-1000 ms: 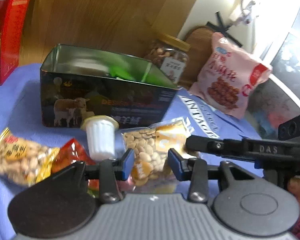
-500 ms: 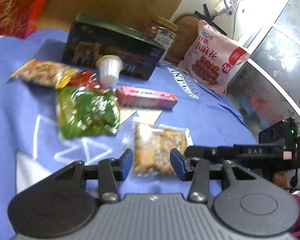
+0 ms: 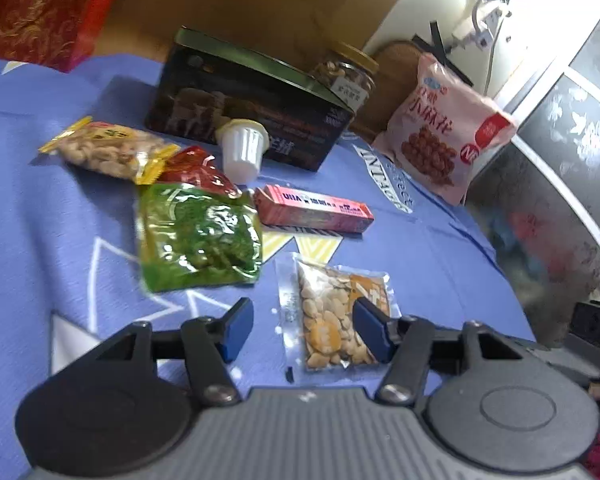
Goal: Organize snacks
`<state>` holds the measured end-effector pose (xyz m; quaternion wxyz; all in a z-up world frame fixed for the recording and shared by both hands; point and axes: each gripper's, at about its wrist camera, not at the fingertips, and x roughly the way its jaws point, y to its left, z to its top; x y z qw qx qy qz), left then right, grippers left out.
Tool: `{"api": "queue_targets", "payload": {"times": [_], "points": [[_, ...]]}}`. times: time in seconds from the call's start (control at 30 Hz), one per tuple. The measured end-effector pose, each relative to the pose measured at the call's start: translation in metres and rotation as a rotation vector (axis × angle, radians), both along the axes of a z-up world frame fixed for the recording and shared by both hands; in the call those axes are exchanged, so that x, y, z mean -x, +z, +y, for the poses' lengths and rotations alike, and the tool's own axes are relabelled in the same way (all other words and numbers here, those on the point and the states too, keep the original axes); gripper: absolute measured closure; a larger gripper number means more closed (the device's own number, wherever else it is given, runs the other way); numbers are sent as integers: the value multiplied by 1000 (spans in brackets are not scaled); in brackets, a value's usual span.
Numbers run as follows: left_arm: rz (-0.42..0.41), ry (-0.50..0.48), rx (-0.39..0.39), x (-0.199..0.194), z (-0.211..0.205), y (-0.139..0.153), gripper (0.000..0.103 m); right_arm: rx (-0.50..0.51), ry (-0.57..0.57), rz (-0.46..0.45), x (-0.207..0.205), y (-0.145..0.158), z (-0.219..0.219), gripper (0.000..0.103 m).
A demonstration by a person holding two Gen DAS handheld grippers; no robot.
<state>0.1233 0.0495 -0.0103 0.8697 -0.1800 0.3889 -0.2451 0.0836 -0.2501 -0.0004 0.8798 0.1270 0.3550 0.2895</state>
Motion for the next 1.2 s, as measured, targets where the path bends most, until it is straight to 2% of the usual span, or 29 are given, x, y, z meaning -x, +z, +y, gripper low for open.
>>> {"api": "queue_targets", "payload": {"times": [0.1, 0.27, 0.53, 0.6, 0.83, 0.9, 1.07, 1.2], "points": [[-9, -14, -21, -6, -9, -2, 43, 103, 29, -73, 7, -2, 13, 42], [-8, -37, -16, -9, -18, -2, 41, 218, 74, -159, 11, -5, 31, 42], [-17, -58, -17, -8, -24, -2, 38, 251, 102, -215, 6, -8, 48, 45], [-16, -62, -13, -9, -24, -3, 50, 237, 92, -213, 4, -6, 47, 51], [3, -51, 13, -9, -18, -7, 69, 128, 44, -157, -4, -5, 34, 72], [10, -43, 22, -9, -15, -9, 75, 96, 35, -136, -6, -5, 32, 72], [26, -18, 43, -9, -5, -11, 79, 11, 34, -75, -12, -6, 26, 73], [35, 0, 67, -6, 5, -13, 79, -160, 32, 45, -23, -13, 12, 72]]}}
